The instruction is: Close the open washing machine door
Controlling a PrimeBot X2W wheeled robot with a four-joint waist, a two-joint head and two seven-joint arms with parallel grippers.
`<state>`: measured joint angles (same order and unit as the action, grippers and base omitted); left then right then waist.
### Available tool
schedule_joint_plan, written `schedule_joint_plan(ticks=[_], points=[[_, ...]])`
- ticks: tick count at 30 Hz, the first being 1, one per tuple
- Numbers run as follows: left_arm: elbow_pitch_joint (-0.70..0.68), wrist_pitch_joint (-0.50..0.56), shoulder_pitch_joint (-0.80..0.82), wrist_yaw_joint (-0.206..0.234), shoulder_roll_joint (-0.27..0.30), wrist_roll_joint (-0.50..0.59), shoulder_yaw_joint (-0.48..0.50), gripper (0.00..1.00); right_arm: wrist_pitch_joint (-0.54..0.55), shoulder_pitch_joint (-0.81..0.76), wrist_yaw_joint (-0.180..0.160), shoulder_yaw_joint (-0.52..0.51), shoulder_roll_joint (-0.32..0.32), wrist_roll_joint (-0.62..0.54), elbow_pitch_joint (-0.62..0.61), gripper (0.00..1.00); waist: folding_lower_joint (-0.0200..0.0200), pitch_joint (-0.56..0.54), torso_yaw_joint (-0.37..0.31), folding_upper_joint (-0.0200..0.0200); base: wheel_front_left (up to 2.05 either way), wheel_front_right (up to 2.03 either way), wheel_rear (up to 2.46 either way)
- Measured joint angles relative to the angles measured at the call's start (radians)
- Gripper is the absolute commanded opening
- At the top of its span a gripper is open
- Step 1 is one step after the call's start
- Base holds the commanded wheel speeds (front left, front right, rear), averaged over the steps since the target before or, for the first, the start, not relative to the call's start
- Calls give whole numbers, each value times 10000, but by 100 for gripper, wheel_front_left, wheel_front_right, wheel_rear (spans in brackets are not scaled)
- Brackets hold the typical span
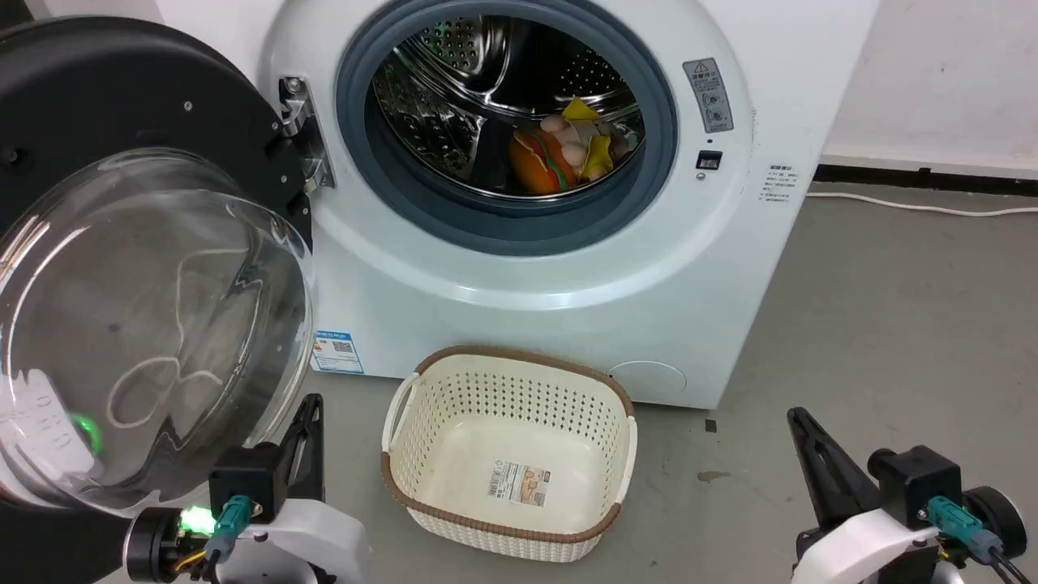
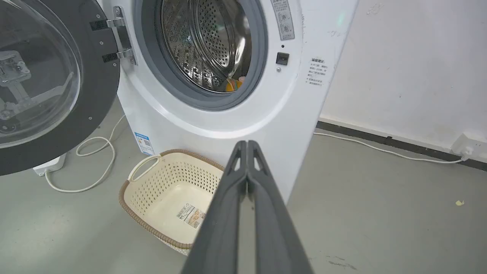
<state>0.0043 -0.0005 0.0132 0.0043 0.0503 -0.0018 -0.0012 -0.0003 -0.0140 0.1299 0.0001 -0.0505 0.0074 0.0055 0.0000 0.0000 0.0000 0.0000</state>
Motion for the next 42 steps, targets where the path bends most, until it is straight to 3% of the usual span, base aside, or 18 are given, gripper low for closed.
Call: schedule_joint_plan(ticks=[42], points=[[0, 0, -2, 0, 0, 0, 0, 0, 0, 0, 0, 0, 0, 0, 0, 0, 0, 0, 0, 0, 0, 0, 0]])
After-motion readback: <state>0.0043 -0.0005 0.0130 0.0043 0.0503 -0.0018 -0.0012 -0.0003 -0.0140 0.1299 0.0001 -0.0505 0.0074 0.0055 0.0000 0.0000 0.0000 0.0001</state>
